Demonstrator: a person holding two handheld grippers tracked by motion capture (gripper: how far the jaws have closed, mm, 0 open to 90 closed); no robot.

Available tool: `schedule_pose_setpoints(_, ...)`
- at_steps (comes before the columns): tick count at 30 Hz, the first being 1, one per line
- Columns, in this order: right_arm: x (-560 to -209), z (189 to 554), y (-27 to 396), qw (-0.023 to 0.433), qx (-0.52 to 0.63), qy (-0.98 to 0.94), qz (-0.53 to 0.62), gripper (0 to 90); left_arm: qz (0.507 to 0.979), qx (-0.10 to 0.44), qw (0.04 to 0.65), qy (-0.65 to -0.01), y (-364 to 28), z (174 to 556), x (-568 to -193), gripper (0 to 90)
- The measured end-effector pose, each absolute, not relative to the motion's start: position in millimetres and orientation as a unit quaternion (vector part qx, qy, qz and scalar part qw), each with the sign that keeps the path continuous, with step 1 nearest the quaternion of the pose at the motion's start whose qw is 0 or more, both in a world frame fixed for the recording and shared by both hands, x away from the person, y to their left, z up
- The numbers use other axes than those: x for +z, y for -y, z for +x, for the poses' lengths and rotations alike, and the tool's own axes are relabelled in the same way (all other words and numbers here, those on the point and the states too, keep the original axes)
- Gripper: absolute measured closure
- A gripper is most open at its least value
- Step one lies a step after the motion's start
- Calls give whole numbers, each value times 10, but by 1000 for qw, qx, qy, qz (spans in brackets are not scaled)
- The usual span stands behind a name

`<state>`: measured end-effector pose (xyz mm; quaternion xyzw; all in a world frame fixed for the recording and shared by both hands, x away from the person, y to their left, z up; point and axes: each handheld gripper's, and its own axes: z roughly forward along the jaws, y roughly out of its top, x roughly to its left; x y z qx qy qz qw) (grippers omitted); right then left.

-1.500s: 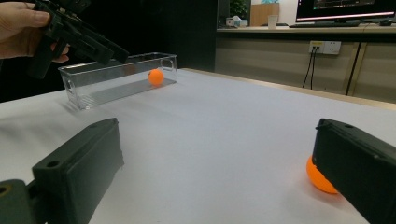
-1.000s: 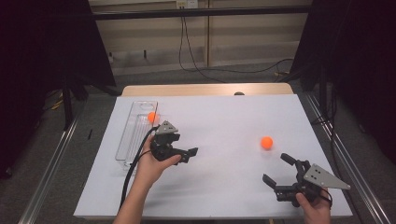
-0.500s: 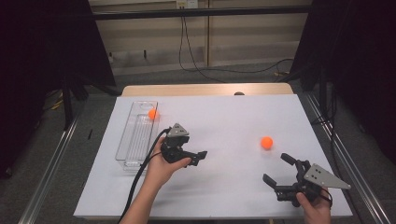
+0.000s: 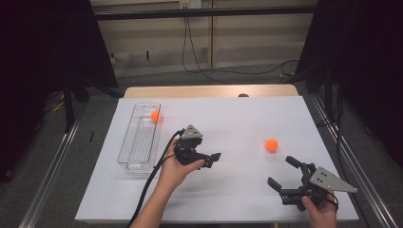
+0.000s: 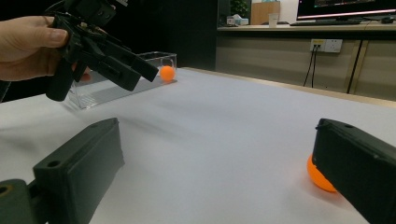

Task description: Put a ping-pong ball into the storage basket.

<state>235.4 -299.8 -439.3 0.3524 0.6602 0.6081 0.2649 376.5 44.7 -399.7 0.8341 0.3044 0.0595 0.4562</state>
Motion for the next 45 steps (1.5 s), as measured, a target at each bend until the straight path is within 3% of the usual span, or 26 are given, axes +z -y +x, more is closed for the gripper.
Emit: schedule_pose_setpoints(45, -4380, 2341, 3015, 266, 611, -658, 351, 11, 846, 58, 447, -283, 110, 3785, -4142, 97)
